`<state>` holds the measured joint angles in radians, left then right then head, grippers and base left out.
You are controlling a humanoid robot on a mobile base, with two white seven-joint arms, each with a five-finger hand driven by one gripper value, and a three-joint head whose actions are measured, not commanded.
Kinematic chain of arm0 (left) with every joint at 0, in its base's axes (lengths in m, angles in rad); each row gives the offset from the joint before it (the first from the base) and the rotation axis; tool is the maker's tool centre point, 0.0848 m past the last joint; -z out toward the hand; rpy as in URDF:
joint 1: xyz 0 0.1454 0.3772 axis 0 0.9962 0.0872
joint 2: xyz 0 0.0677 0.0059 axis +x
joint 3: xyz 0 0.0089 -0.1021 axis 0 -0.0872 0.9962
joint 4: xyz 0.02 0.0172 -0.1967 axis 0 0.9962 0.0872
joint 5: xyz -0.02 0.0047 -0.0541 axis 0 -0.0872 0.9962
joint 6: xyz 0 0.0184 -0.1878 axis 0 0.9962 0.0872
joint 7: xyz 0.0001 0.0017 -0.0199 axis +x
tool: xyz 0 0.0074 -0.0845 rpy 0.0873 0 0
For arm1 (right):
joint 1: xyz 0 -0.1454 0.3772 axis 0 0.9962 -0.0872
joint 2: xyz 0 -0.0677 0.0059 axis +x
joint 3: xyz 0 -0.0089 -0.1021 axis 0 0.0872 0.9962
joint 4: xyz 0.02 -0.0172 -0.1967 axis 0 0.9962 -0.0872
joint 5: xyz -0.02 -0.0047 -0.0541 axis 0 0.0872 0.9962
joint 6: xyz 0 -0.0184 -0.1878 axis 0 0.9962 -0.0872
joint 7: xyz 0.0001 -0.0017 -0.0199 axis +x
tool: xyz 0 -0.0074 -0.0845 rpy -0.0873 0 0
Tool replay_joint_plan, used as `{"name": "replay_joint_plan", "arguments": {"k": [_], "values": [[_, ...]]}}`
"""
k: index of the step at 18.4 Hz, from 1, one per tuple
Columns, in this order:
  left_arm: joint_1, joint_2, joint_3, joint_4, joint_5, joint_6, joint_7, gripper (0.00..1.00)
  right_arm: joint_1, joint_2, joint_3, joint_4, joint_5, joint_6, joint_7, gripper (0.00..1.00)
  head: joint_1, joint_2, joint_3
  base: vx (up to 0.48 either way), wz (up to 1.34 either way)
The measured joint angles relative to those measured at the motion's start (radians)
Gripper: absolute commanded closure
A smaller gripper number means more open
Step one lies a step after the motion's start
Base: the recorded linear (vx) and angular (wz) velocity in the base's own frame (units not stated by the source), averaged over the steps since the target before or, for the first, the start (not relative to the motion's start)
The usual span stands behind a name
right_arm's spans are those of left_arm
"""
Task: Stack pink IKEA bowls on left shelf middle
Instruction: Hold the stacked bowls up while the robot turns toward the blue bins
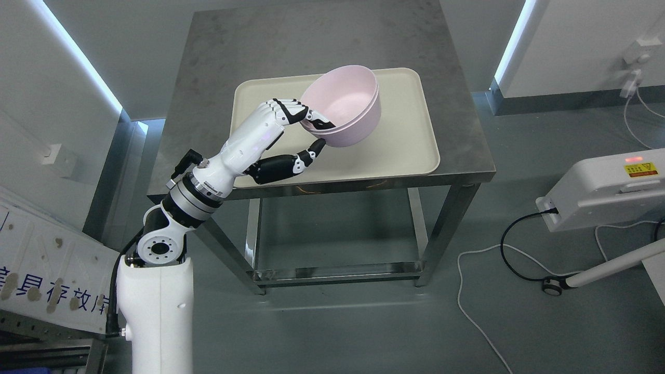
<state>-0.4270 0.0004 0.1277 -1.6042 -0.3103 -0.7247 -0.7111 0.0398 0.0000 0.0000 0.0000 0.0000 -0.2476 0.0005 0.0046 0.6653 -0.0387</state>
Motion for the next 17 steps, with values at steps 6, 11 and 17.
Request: {"name": "replay_joint_plan", "arguments": {"k": [6, 11, 17], "values": [[0.005, 0.0, 0.02, -0.017, 0.022, -0.003, 0.004, 0.98, 0.0, 0.0, 0.0, 0.0, 0.0, 0.0, 0.0, 0.0, 0.0, 0.0, 0.0, -0.138, -0.17], [0.001, 0.0, 0.017, -0.025, 0.028, 0.007, 0.011, 0.98, 0.0, 0.0, 0.0, 0.0, 0.0, 0.0, 0.0, 0.0, 0.0, 0.0, 0.0, -0.163, -0.33], [-0.001, 0.0, 0.018, -0.03, 0.042, 0.011, 0.013, 0.97, 0.0, 0.0, 0.0, 0.0, 0.0, 0.0, 0.0, 0.0, 0.0, 0.0, 0.0, -0.213, -0.01]]}}
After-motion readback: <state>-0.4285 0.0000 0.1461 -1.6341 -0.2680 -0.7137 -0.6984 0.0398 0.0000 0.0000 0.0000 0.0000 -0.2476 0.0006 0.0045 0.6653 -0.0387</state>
